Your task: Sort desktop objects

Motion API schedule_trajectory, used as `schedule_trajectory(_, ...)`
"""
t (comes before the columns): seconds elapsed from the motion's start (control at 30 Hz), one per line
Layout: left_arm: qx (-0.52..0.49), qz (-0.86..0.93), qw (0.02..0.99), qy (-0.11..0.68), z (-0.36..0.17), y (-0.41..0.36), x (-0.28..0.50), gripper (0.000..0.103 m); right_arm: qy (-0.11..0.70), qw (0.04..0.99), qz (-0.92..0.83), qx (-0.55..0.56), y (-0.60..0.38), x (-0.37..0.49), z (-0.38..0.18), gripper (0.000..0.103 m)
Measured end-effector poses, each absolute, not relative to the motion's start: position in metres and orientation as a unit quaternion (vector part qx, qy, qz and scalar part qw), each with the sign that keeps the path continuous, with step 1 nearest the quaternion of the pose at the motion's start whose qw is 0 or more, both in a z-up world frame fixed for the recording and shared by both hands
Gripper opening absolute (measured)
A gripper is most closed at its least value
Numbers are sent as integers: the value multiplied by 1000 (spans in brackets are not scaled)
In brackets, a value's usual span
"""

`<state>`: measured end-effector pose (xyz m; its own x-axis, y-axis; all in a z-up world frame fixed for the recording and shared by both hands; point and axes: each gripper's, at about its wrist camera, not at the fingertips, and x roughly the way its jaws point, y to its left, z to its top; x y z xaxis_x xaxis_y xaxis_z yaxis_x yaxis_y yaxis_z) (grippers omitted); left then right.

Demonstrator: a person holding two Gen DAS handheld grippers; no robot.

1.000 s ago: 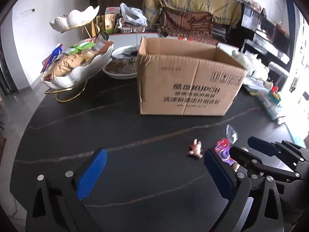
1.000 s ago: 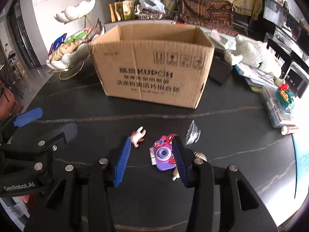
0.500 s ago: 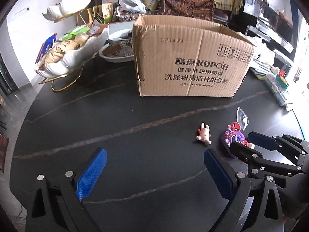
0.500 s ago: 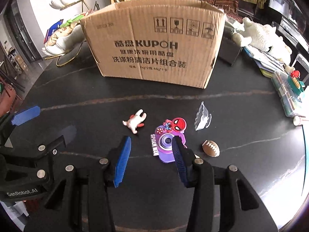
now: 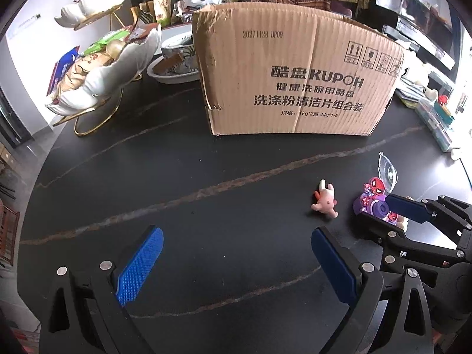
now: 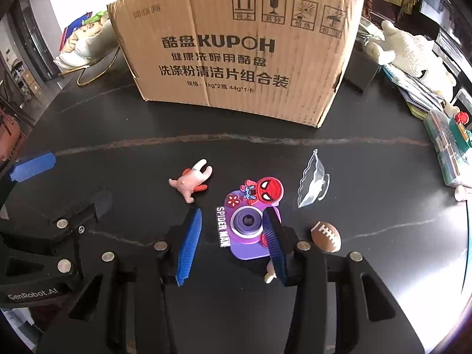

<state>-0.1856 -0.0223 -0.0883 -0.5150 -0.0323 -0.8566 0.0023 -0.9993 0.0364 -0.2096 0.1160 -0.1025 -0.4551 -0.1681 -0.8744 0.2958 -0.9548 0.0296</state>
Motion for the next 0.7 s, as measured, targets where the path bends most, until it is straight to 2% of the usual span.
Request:
schedule_trajectory(0.1, 499, -867, 2, -8, -91, -22, -187, 99, 73, 134, -852, 500, 114, -211, -104, 39)
schedule_trajectory(0.2, 497, -867, 2, -13, -92, -19, -186, 99, 73, 130, -854, 499, 114, -213, -104, 28)
schedule_trajectory(0.3, 496, -868, -3, -21, -91, -14, -184, 99, 73, 131, -855, 497, 114, -213, -103, 27)
schedule_trajectory(0.33, 495, -868, -2, -22, -90, -13, -184, 99, 72, 131, -855, 496, 114, -213, -102, 17)
schedule_trajectory(0.7, 474, -880, 0, -30, -74, -12, -175, 99, 82, 122, -867, 476, 113, -203, -87, 16)
